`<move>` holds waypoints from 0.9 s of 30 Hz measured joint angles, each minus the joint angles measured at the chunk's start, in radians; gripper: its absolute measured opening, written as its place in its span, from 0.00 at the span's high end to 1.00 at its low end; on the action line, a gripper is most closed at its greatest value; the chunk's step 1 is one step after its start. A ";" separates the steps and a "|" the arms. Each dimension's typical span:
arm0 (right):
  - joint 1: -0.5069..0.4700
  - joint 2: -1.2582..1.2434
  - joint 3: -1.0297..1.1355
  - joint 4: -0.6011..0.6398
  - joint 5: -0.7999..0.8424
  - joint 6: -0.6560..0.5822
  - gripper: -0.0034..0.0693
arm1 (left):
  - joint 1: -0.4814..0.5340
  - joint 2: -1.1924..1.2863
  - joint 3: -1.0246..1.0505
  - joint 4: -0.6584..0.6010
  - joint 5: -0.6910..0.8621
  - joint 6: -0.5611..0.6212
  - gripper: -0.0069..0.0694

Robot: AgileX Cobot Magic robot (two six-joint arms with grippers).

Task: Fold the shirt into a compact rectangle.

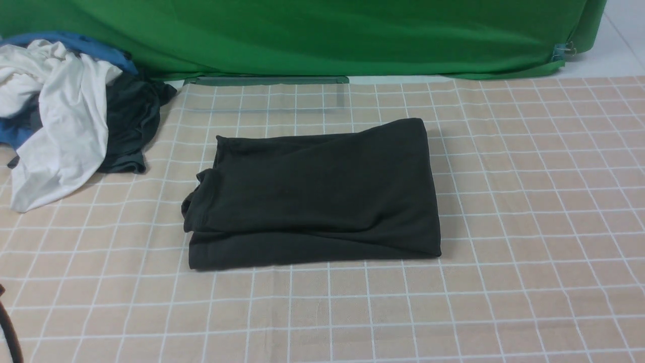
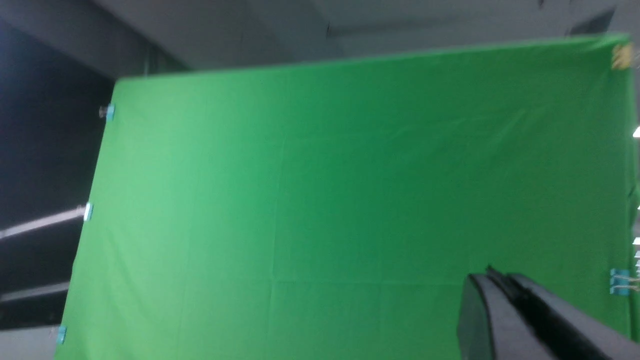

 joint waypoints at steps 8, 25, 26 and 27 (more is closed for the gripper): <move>0.000 -0.014 0.026 0.000 -0.026 0.003 0.80 | 0.000 0.001 0.007 -0.008 -0.061 0.000 0.88; 0.000 -0.014 0.031 0.000 -0.023 0.003 0.63 | 0.000 0.001 0.007 -0.003 -0.079 0.004 0.88; 0.000 -0.014 0.031 0.000 -0.023 0.003 0.63 | 0.000 0.001 0.007 0.007 -0.080 0.004 0.88; 0.000 -0.014 0.031 0.000 -0.023 0.003 0.63 | 0.000 0.001 0.007 0.019 -0.081 0.005 0.88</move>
